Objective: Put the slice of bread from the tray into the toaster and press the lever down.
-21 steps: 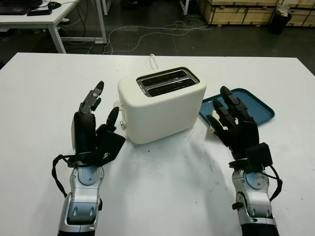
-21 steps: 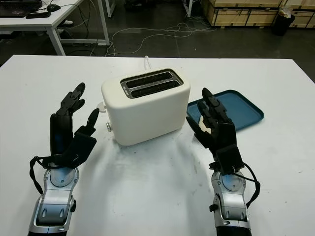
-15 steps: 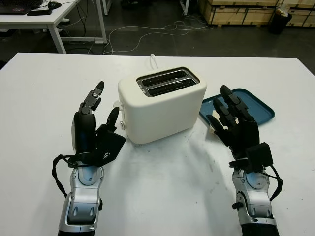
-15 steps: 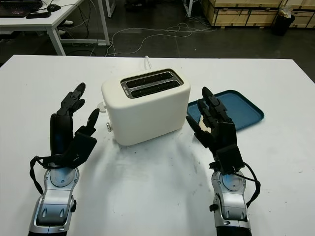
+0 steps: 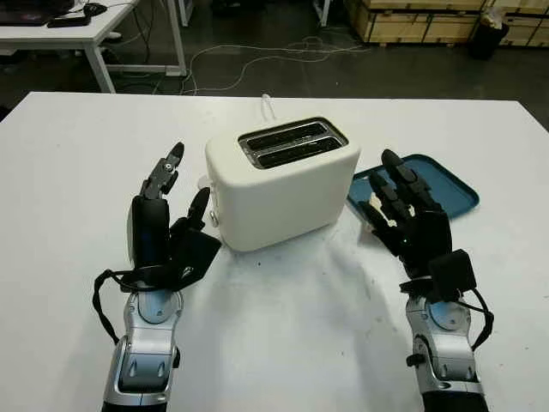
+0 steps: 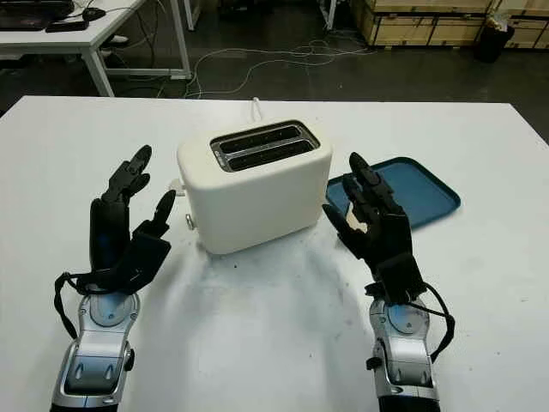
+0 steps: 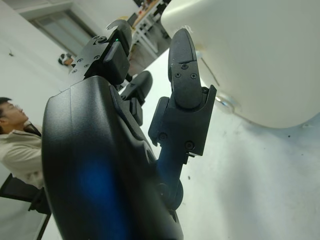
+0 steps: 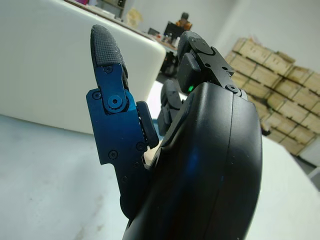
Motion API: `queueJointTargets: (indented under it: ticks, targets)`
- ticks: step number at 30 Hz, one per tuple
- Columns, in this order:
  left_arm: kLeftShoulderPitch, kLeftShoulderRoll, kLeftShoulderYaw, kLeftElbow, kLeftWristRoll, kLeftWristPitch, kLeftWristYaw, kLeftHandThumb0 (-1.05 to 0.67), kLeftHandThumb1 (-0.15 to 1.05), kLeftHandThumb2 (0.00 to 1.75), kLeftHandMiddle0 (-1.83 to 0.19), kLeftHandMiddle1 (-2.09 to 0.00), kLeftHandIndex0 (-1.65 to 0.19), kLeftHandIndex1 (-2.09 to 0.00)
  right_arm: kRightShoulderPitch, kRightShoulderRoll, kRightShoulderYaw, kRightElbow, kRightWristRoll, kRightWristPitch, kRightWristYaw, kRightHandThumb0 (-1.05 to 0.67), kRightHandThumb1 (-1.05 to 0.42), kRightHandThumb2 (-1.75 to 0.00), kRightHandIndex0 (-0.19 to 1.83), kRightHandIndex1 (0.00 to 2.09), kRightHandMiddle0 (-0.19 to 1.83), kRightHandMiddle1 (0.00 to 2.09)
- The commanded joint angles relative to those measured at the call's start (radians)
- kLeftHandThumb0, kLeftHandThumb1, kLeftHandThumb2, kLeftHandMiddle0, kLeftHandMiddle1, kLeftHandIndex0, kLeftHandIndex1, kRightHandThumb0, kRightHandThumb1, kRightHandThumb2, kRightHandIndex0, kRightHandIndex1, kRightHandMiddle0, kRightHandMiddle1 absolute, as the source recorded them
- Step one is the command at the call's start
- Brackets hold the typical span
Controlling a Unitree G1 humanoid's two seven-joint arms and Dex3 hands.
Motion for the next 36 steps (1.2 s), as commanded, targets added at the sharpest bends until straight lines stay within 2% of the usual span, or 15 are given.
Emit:
queueJointTargets:
  ticks: [1, 8, 14, 20, 26, 36]
  targets:
    - [-0.003, 0.000, 0.000, -0.002, 0.004, -0.003, 0.008, -0.46, 0.92, 0.47, -0.20, -0.66, -0.41, -0.01, 0.010, -0.028, -0.007, -0.045, -0.002, 0.035, 0.009, -0.57, -0.92, -0.05, 0.36, 0.00, 0.37, 0.01]
    - [-0.006, 0.001, 0.006, -0.006, -0.005, -0.007, 0.006, -0.44, 0.92, 0.46, -0.21, -0.66, -0.41, -0.01, 0.036, -0.179, -0.033, -0.087, -0.249, -0.056, -0.057, -0.57, -0.88, -0.01, 0.42, 0.02, 0.40, 0.01]
    - [-0.009, 0.009, 0.007, -0.001, -0.006, -0.017, 0.003, -0.43, 0.92, 0.46, -0.20, -0.66, -0.40, -0.01, 0.058, -0.335, -0.045, -0.020, -0.491, -0.151, -0.147, -0.47, -0.81, 0.00, 0.41, 0.00, 0.42, 0.01]
    - [-0.013, 0.001, 0.006, -0.005, 0.003, -0.004, 0.013, -0.45, 0.92, 0.45, -0.22, -0.67, -0.42, -0.02, 0.057, -0.459, -0.025, 0.076, -0.668, -0.172, -0.226, -0.49, -0.80, 0.00, 0.38, 0.00, 0.41, 0.00]
    - [-0.013, 0.006, 0.010, -0.008, -0.007, -0.007, 0.005, -0.44, 0.92, 0.46, -0.21, -0.67, -0.42, -0.01, 0.040, -0.530, 0.028, 0.159, -0.786, -0.133, -0.267, -0.50, -0.79, -0.01, 0.32, 0.00, 0.36, 0.00]
    - [-0.013, 0.001, 0.010, -0.012, -0.011, -0.006, 0.006, -0.44, 0.92, 0.46, -0.20, -0.67, -0.41, -0.01, 0.010, -0.568, 0.117, 0.255, -0.881, -0.081, -0.319, -0.56, -0.82, -0.01, 0.25, 0.00, 0.29, 0.00]
